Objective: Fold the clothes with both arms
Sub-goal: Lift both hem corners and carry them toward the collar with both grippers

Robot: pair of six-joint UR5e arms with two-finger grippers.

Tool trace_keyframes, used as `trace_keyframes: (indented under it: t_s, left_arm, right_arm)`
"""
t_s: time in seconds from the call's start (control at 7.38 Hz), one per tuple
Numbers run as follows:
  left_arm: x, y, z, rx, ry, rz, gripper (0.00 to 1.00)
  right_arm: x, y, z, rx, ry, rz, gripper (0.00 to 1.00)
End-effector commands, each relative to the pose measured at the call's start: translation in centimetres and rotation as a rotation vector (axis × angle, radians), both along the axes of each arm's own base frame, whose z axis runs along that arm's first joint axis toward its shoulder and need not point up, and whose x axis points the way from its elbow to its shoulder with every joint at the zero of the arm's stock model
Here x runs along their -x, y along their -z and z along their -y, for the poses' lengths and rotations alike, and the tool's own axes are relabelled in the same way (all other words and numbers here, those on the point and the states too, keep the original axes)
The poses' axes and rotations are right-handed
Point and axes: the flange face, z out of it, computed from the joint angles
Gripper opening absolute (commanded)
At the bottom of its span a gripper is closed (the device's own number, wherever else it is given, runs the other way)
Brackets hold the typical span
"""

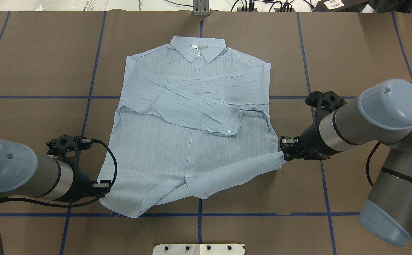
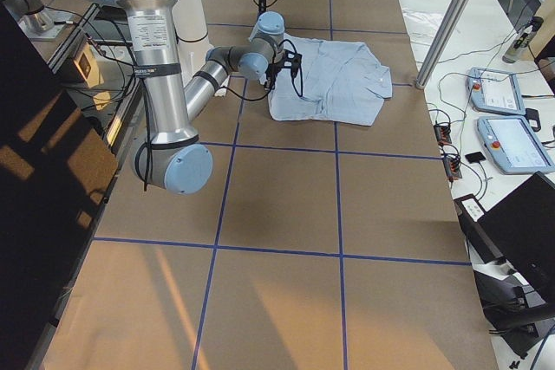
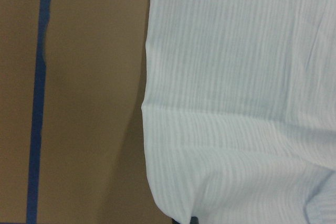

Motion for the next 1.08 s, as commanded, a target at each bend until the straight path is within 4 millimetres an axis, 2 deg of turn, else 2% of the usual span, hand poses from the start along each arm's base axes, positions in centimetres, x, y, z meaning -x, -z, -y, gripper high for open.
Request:
trace_keyframes:
  t_s: [0.0, 0.14, 0.27, 0.41, 0.54, 0.68, 0.81, 0.95]
  left_arm:
    - [3.0, 1.2, 3.6, -0.002, 0.072, -0.031, 0.0]
    - [4.6, 1.8, 6.2, -0.024, 0.127, -0.041, 0.0]
    - [5.4, 2.2, 9.6, -0.058, 0.151, -0.04, 0.0]
    - [4.0, 2.4, 13.6, -0.048, 0.166, -0.039, 0.0]
    - [1.9, 3.6, 18.2, -0.042, 0.204, -0.029, 0.0]
    - [2.2, 2.9, 22.1, -0.052, 0.235, -0.003, 0.0]
    - [3.1, 1.6, 24.5, -0.101, 0.225, 0.027, 0.0]
    - [2.8, 0.6, 27.0, -0.114, 0.239, 0.026, 0.0]
  right_arm:
    - [-2.7, 2.2, 3.6, -0.029, -0.059, 0.044, 0.0]
    - [-2.9, 4.2, 6.4, -0.034, -0.09, 0.064, 0.0]
    - [-3.0, 4.8, 9.7, -0.025, -0.126, 0.063, 0.0]
    - [-3.6, 5.0, 13.3, -0.019, -0.172, 0.054, 0.0]
    - [-3.4, 5.4, 16.3, -0.025, -0.19, 0.04, 0.0]
    - [-3.4, 4.6, 19.0, -0.034, -0.193, 0.012, 0.0]
    - [-3.5, 3.7, 22.1, -0.035, -0.179, -0.011, 0.0]
    - [-2.7, 3.4, 25.0, -0.028, -0.169, -0.033, 0.0]
